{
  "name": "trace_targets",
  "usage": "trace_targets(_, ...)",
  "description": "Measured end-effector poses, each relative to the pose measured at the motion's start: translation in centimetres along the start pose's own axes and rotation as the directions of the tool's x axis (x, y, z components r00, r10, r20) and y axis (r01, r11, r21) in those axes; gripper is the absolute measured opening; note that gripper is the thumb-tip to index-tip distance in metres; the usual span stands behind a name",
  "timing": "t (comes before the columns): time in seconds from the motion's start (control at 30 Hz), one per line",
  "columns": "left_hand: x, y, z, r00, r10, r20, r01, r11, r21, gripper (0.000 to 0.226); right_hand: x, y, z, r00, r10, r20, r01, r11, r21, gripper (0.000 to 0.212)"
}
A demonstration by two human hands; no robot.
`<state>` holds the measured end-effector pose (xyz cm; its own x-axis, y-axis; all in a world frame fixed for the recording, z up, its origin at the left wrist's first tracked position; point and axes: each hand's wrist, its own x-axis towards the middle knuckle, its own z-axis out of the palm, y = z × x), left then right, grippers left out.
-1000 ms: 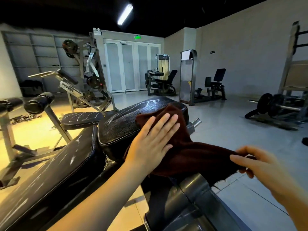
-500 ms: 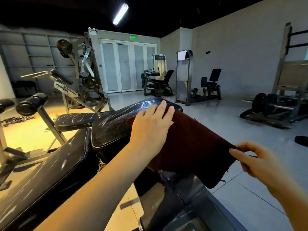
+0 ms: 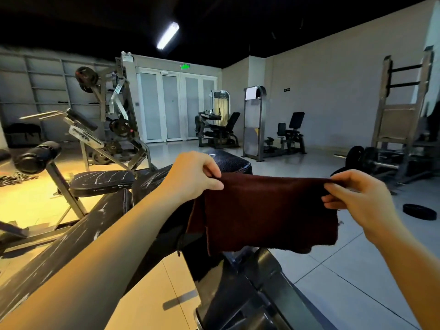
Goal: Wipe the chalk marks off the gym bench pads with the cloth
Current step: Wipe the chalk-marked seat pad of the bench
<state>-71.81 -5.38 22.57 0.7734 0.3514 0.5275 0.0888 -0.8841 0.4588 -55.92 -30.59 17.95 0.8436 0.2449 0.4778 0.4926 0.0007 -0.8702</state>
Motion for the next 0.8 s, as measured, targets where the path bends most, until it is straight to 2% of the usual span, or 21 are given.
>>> trace_targets(0.07,-0.7,0.1,-1.0,0.997,-0.070,0.016,0.072,0.989,-0.130,0.025,-0.1,-0.1,-0.4,1.000,-0.021,-0.016,0.021,1.000,-0.004,0.015)
trace_targets(0.13,-1.3,0.4,-2.2,0.994,-0.079,0.075,0.093,0.972,-0.215,0.023,-0.1,-0.3,-0.7,0.998,-0.047,-0.030,0.048,0.999,0.014,0.016)
trace_targets(0.23,-2.1,1.6,-3.8,0.991,-0.049,0.124,0.068,0.985,-0.160,0.007,0.1,-0.7,-0.5,0.996,-0.081,-0.040,0.083,0.995,0.051,0.015)
trace_targets(0.33,-2.5,2.1,-4.4,0.998,-0.039,0.042,0.043,0.995,-0.085,0.006,0.5,-1.5,0.2,0.993,-0.104,-0.051,0.109,0.987,0.120,0.017)
trace_targets(0.4,-2.6,2.0,-4.7,0.998,-0.066,-0.006,0.064,0.989,-0.136,0.007,1.4,-2.0,1.1,0.991,-0.118,-0.064,0.126,0.983,0.137,0.018)
trace_targets(0.43,-2.4,1.9,-4.7,0.996,-0.070,-0.047,0.063,0.987,-0.145,0.009,2.1,-2.5,1.6,0.989,-0.126,-0.074,0.136,0.979,0.154,0.018)
trace_targets(0.5,-1.3,1.5,-4.4,0.983,-0.035,-0.182,0.026,0.998,-0.049,0.012,4.4,-3.7,3.1,0.989,-0.114,-0.098,0.131,0.973,0.188,0.017)
trace_targets(0.53,-0.7,1.3,-4.1,0.969,-0.016,-0.248,0.020,1.000,0.014,0.013,5.6,-4.4,4.0,0.989,-0.103,-0.102,0.116,0.985,0.127,0.015)
trace_targets(0.57,-0.2,1.0,-3.7,0.958,-0.015,-0.285,0.032,0.998,0.054,0.013,6.5,-5.0,5.2,0.991,-0.102,-0.081,0.100,0.995,-0.022,0.023)
trace_targets(0.6,0.4,0.6,-3.3,0.960,-0.036,-0.277,0.057,0.996,0.067,0.015,6.7,-5.4,6.6,0.990,-0.130,-0.048,0.117,0.969,-0.217,0.038)
trace_targets(0.63,0.7,0.1,-2.8,0.970,-0.064,-0.234,0.086,0.993,0.083,0.019,6.0,-5.4,8.1,0.974,-0.228,-0.007,0.209,0.902,-0.379,0.047)
trace_targets(0.67,0.8,-0.6,-2.3,0.979,-0.082,-0.184,0.106,0.986,0.126,0.027,4.8,-5.1,9.9,0.916,-0.396,0.068,0.378,0.794,-0.476,0.049)
trace_targets(0.7,0.4,-1.3,-2.0,0.983,-0.083,-0.162,0.112,0.977,0.180,0.035,3.1,-4.6,11.8,0.815,-0.537,0.219,0.569,0.668,-0.479,0.047)
trace_targets(0.73,-0.2,-2.0,-1.8,0.981,-0.064,-0.185,0.101,0.974,0.204,0.038,1.6,-3.8,13.6,0.697,-0.591,0.406,0.715,0.530,-0.457,0.047)
trace_targets(0.77,-1.1,-2.6,-1.8,0.971,-0.028,-0.238,0.075,0.979,0.190,0.037,0.5,-2.4,15.1,0.595,-0.601,0.534,0.802,0.402,-0.441,0.051)
trace_targets(0.8,-2.3,-3.1,-1.9,0.954,0.025,-0.298,0.026,0.985,0.168,0.033,0.1,-1.3,16.1,0.540,-0.595,0.595,0.839,0.328,-0.433,0.055)
